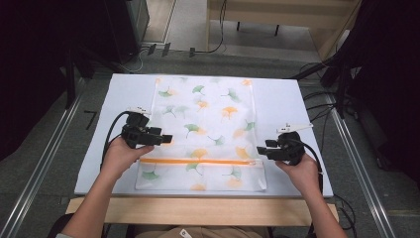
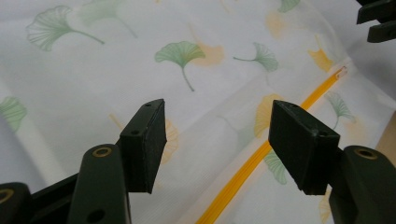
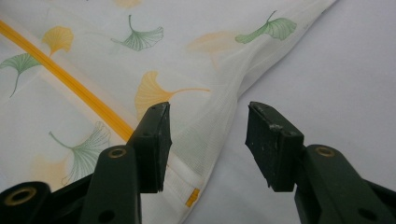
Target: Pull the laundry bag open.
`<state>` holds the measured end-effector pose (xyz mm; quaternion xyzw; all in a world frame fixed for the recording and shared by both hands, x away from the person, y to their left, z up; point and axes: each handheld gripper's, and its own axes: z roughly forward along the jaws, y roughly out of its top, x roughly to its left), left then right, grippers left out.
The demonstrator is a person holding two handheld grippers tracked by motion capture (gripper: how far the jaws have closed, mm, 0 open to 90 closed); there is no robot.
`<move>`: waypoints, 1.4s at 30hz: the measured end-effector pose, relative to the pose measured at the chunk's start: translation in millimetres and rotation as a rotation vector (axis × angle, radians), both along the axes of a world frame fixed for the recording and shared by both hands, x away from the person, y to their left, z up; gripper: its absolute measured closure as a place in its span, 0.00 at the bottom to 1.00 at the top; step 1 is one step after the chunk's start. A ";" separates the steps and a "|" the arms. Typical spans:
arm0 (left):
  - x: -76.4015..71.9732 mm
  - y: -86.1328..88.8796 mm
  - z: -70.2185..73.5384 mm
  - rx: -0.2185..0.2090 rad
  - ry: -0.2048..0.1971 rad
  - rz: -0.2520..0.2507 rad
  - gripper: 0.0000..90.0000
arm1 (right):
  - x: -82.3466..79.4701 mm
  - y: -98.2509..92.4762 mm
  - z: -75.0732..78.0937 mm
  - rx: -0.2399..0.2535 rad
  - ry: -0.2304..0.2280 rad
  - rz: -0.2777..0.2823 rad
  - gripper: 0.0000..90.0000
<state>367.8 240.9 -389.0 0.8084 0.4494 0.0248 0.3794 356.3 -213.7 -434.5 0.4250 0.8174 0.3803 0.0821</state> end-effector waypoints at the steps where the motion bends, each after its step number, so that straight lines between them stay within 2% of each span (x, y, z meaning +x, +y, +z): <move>1: 0.2 -3.3 -0.1 0.001 0.002 -0.014 0.42 | -1.8 -0.2 0.0 -0.002 0.004 -0.004 0.57; 8: -0.2 -19.6 -3.3 0.017 -0.004 -0.070 0.42 | -6.6 -1.2 -4.5 -0.020 0.009 0.005 0.55; 14: 1.5 -30.5 -4.4 -0.018 -0.008 -0.081 0.43 | -10.5 -4.4 -8.1 -0.025 0.036 -0.006 0.58; 19: 0.6 -42.7 -6.7 -0.002 -0.033 -0.096 0.43 | -13.8 -5.5 -10.0 -0.033 0.043 -0.001 0.60; 23: 0.0 -52.8 -8.6 0.009 -0.041 -0.121 0.43 | -15.0 -0.5 -15.1 -0.049 0.067 0.014 0.60; 25: 0.5 -60.0 -10.7 0.011 -0.029 -0.150 0.42 | -16.8 2.2 -17.0 -0.062 0.075 0.028 0.60; 28: 1.2 -63.9 -11.8 0.007 -0.018 -0.164 0.42 | -18.3 3.1 -18.3 -0.072 0.080 0.035 0.60; 33: 0.4 -73.4 -15.4 -0.041 -0.011 -0.180 0.42 | -21.4 0.6 -20.9 -0.081 0.096 0.040 0.61; 39: -1.4 -85.7 -20.2 -0.009 -0.020 -0.226 0.44 | -23.9 3.3 -26.9 -0.116 0.122 0.052 0.62; 41: -2.6 -89.7 -21.6 -0.023 -0.020 -0.241 0.45 | -24.8 6.2 -28.8 -0.128 0.124 0.060 0.62; 42: -3.1 -90.9 -21.9 -0.023 -0.018 -0.246 0.45 | -25.2 7.9 -29.2 -0.134 0.110 0.066 0.62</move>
